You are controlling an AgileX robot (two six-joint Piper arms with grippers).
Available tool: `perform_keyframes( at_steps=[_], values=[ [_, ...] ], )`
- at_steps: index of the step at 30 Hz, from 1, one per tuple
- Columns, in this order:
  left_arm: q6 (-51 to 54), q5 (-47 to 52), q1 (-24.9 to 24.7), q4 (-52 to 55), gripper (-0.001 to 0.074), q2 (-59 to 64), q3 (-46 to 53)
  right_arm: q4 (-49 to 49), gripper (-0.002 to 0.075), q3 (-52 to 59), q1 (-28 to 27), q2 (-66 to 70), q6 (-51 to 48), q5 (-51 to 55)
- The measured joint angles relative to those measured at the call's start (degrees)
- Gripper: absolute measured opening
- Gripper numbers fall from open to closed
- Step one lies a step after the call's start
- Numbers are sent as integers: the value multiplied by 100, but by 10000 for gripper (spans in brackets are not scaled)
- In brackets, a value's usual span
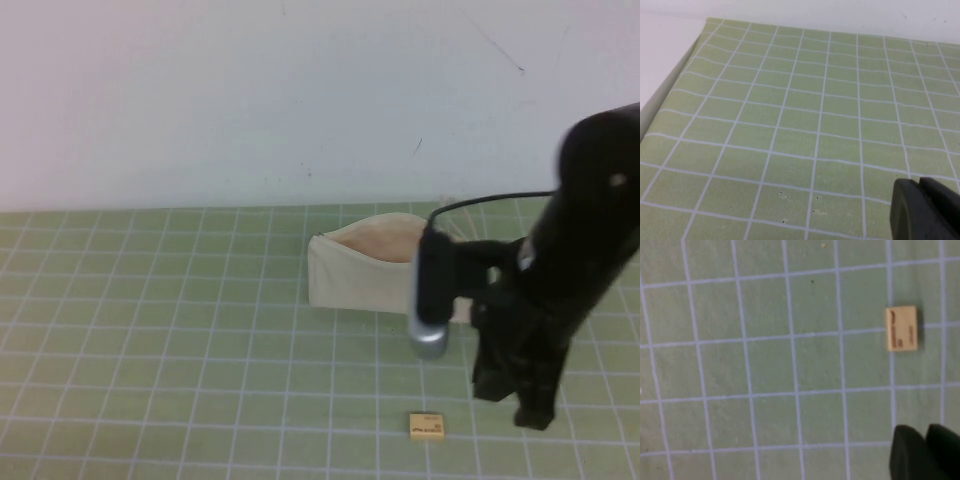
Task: Put eraser into pencil case
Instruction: Pick up the eraser from the table
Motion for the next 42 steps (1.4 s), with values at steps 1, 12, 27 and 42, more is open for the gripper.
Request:
perform_keyframes(
  at_steps=[1, 12, 27, 42],
  values=[
    [0, 0, 0, 0, -3, 0, 0, -13, 73, -53, 53, 154, -9, 0],
    [0, 0, 0, 0, -3, 0, 0, -474, 514, -143, 378, 1212, -114, -779],
    [0, 0, 0, 0, -3, 0, 0, -624, 518, -156, 430, 2003, 554, -1641],
    [0, 0, 0, 0, -3, 0, 0, -791, 220, -194, 505, 2195, 793, -1752]
  ],
)
